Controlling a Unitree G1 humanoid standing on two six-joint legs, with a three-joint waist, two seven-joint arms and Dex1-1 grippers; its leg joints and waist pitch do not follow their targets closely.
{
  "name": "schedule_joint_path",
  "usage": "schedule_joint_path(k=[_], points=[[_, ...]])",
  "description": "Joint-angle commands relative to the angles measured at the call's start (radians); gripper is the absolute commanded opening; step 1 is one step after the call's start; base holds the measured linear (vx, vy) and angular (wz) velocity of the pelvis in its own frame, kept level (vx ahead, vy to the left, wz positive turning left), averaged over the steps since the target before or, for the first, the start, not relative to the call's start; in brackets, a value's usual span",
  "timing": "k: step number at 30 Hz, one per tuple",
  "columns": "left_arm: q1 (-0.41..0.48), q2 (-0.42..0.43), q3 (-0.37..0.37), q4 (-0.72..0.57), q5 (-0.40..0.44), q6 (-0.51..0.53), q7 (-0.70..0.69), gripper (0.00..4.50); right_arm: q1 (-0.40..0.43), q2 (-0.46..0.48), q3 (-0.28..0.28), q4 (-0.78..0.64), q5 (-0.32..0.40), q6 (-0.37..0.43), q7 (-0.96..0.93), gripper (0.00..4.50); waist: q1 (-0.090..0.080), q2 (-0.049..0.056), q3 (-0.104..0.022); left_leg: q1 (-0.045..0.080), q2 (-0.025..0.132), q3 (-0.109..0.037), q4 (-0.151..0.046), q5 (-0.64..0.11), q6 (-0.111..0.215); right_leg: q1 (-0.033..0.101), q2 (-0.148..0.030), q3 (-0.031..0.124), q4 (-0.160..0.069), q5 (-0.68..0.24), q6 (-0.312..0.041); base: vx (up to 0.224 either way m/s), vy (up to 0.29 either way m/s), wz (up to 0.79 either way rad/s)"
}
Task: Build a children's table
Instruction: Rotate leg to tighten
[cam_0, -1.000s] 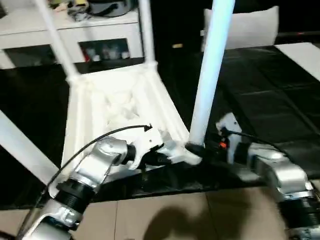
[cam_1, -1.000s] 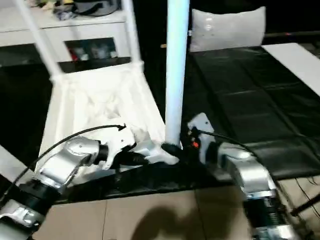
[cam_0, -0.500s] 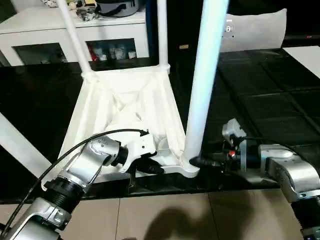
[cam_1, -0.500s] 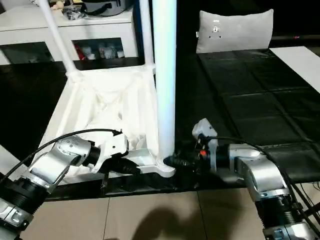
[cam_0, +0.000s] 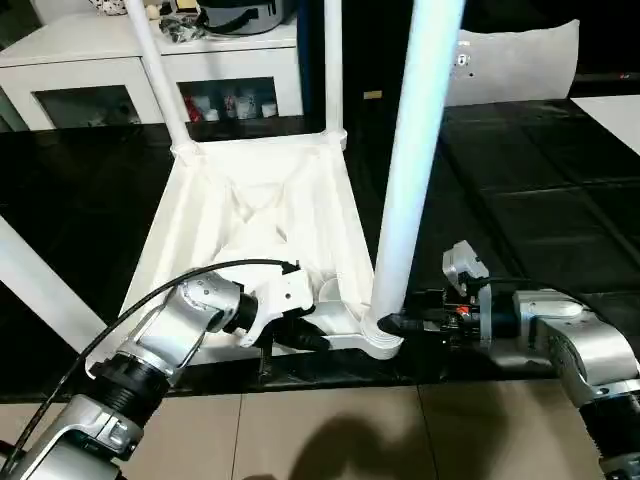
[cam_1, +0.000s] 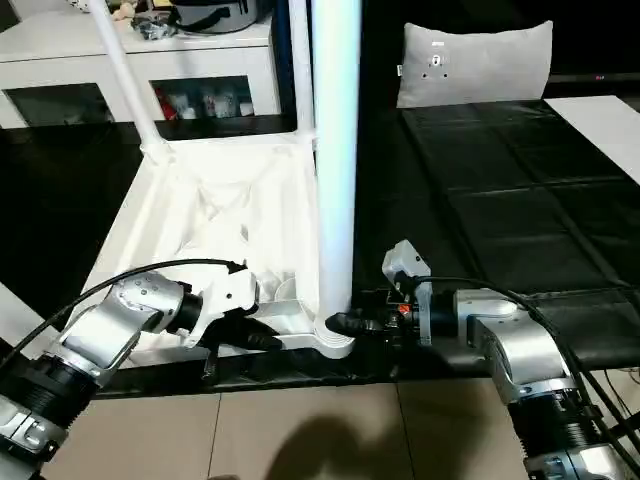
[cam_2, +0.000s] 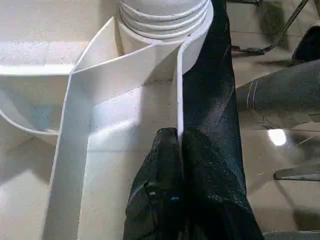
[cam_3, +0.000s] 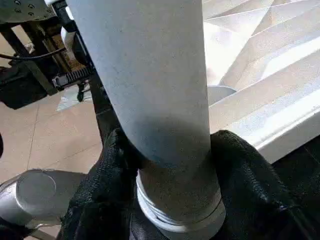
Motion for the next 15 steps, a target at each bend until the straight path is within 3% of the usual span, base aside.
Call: schedule_joint_path(k=[1, 10, 12, 15], points=[[-0.008, -0.007, -0.024, -0.005, -0.005, -0.009, -0.033, 0.00, 0.001, 0.005, 0.014, -0.010, 0.018, 0.009, 0.014, 1.98, -0.004, -0.019, -0.063, -0.006, 0.020, 0.003, -0.067, -0.162, 0.070, 0.056, -0.054, 0.045, -0.072, -0.417, -0.117, 0.000, 0.000, 0.00], [0.001, -0.060, -0.011, -0.011, -0.008, 0.027, 0.044, 0.00, 0.044, 0.041, 0.014, -0.058, 0.027, 0.011, -0.033, 1.96, -0.001, -0.018, -0.063, -0.005, 0.020, 0.004, -0.066, -0.161, 0.069, 0.056, -0.054, 0.046, -0.072, -0.408, -0.119, 0.000, 0.000, 0.00], [0.002, -0.070, -0.007, -0.013, -0.007, 0.035, 0.060, 0.00, 0.047, 0.053, 0.009, -0.061, 0.028, 0.014, -0.051, 1.96, -0.004, -0.017, -0.059, -0.004, 0.017, 0.004, -0.068, -0.184, 0.063, 0.053, -0.053, 0.044, -0.079, -0.450, -0.106, 0.000, 0.000, 0.00], [-0.013, -0.161, 0.043, 0.012, -0.002, 0.094, 0.217, 0.00, 0.019, 0.135, -0.015, -0.005, -0.035, 0.008, -0.240, 1.96, -0.013, -0.016, -0.053, -0.002, 0.009, 0.005, -0.066, -0.222, 0.045, 0.049, -0.050, 0.035, -0.092, -0.530, -0.075, 0.000, 0.000, 0.00]])
